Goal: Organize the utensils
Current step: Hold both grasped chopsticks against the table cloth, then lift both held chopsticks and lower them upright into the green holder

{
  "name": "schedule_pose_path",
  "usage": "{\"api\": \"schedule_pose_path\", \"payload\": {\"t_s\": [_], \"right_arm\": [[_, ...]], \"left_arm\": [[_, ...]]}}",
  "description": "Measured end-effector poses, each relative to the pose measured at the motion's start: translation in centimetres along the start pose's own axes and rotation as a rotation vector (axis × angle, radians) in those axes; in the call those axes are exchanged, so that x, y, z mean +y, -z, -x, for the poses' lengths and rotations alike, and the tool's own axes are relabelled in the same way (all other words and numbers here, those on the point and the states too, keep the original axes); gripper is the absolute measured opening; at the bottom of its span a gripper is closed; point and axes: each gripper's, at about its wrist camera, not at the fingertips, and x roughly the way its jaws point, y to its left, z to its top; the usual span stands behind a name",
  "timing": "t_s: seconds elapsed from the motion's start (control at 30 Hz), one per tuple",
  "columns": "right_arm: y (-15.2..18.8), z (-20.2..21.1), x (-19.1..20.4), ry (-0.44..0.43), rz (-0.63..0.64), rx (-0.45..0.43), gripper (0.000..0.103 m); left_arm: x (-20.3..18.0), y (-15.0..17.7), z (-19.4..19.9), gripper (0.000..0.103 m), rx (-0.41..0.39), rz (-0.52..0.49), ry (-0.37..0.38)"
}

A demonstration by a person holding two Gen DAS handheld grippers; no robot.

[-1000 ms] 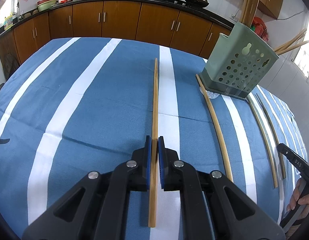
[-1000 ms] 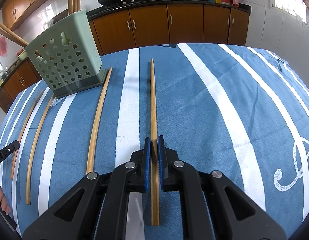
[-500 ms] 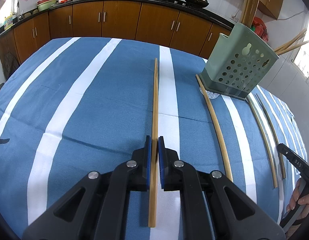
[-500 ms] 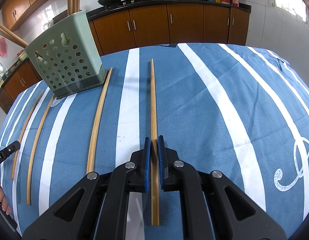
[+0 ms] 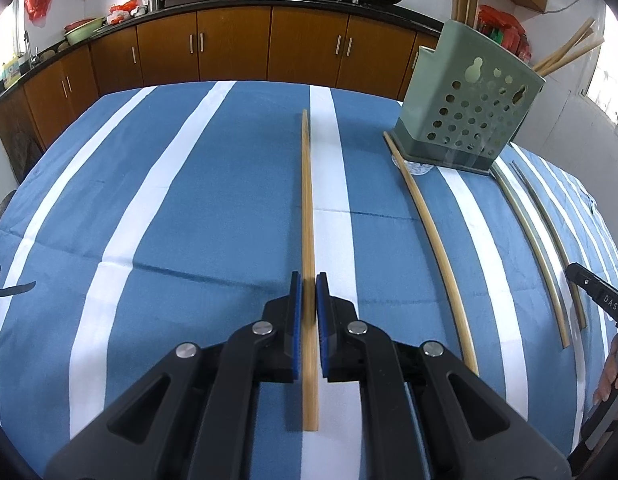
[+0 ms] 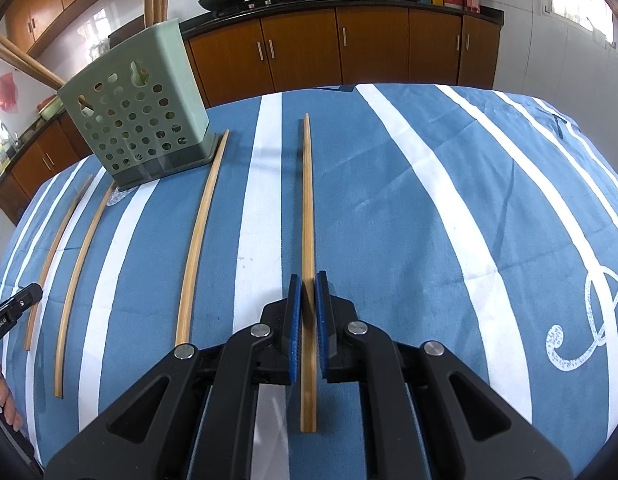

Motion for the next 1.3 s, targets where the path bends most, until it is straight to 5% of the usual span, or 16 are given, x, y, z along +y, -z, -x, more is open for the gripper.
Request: {"api": "schedule_pose_path", "payload": {"t_s": [0.73,1.3], "right_arm": [[0.1,0.2,-0.4,-0.023,-0.020,-0.009,0.008],[-3.3,8.2,-1.1,-0.083,-0.057,-0.320,0.008]], "left_arm": [[0.3,-0.2,0.1,0.008,0.004,0.010,0.021],[-0.8,-4.2,8.5,0.008,-0.265,0.007,0.075]]}}
